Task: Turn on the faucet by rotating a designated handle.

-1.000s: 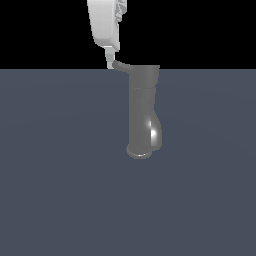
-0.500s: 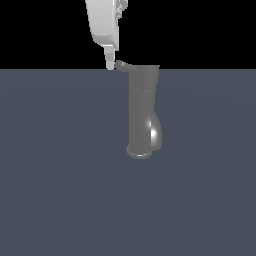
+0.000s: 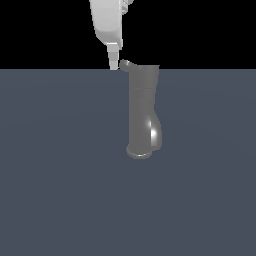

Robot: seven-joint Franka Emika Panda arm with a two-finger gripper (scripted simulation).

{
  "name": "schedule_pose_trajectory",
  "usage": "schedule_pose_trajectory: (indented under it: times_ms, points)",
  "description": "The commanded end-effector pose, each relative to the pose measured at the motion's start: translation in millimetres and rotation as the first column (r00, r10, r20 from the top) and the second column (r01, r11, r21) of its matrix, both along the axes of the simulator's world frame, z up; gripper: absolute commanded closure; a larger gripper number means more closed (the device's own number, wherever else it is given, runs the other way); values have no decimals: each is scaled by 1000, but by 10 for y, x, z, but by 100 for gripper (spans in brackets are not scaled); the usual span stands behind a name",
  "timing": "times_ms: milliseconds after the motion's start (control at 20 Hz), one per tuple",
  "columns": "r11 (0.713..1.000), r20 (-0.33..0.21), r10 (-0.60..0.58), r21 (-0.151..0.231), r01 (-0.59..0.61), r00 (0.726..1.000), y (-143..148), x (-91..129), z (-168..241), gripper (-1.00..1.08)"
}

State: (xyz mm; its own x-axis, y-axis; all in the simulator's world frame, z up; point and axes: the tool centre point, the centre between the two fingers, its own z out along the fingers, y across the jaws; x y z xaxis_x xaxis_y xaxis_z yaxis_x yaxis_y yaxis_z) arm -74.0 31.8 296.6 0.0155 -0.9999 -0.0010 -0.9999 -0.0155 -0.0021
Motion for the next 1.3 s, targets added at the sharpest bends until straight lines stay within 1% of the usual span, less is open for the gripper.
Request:
schedule_pose_trajectory:
  times_ms: [0, 50, 700, 750, 800, 1250]
  points:
    - [1000, -1, -32, -1, 32, 1000, -191, -49, 4, 108]
    - [1000, -1, 0, -1, 0, 1000, -10, -26, 0, 108]
    - [1000, -2, -31, -1, 31, 1000, -836, -255, 3, 108]
    - [1000, -2, -31, -1, 31, 1000, -836, -255, 3, 108]
    - [999, -6, 33, 1, -33, 999, -458, -250, 1, 108]
    - [1000, -4, 3, 0, -3, 1000, -908, -89, 2, 108]
